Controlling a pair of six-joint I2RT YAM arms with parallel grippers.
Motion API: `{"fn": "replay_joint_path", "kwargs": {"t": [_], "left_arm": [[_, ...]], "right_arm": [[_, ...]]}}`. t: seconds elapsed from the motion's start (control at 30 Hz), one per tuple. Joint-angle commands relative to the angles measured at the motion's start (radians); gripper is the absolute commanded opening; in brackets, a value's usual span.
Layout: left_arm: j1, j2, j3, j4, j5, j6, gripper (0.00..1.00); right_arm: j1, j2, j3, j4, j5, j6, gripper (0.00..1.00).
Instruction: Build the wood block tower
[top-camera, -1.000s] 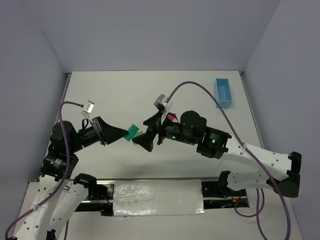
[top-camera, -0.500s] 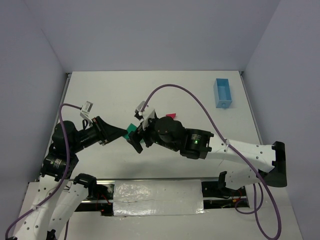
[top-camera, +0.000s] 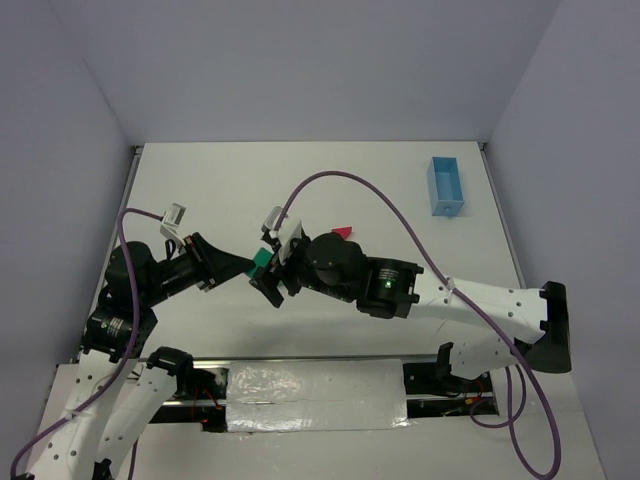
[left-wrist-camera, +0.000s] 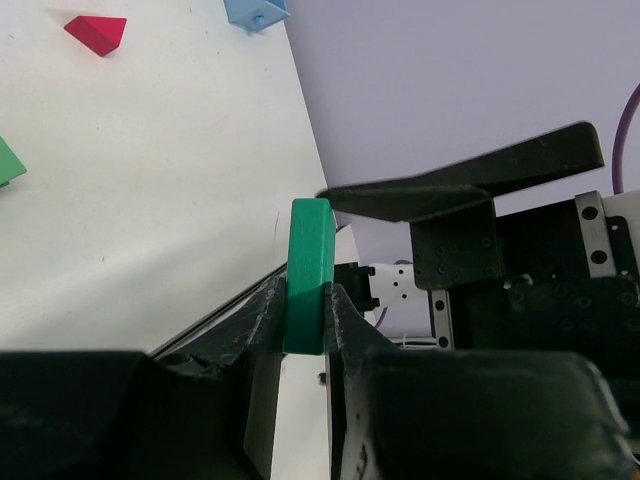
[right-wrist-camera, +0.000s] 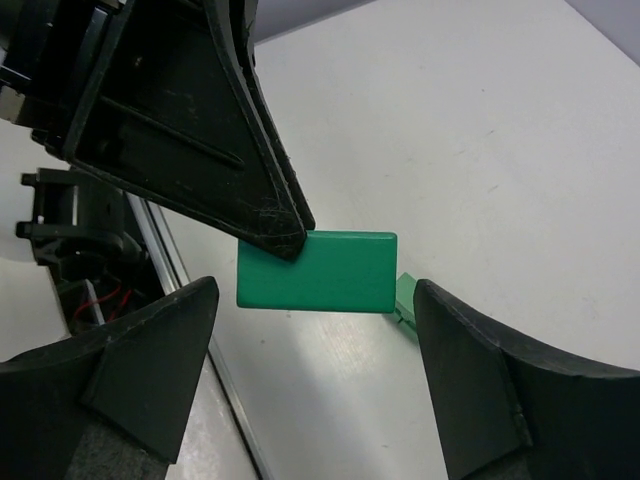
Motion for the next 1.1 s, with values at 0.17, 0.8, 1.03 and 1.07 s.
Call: {"fn": "replay_joint_path", "kwargs": {"t": [0.17,0.8,1.03,1.07], "left_arm": [[0.0,0.008,0.025,0.039,0.01,-0.005,0.0],[0.0,0.013,0.025,0.039,0.006,0.006,0.0],[0.0,0.013,0.017,0.041,0.009,0.012,0.0],[0.0,0.01,0.017,0.045,0.009,0.014,0.0]], "right_arm": [[0.007,0.042,0.057,0.049,0.041,-0.02,0.93],[0.007,0.037,0.055,0.077,0.003,-0.054,0.63],[0.005,0.042,0.047,0.09,-0.017,-0.052,0.34],[0.007,0.042,0.044,0.098,-0.016,-0.054,0.33]]}}
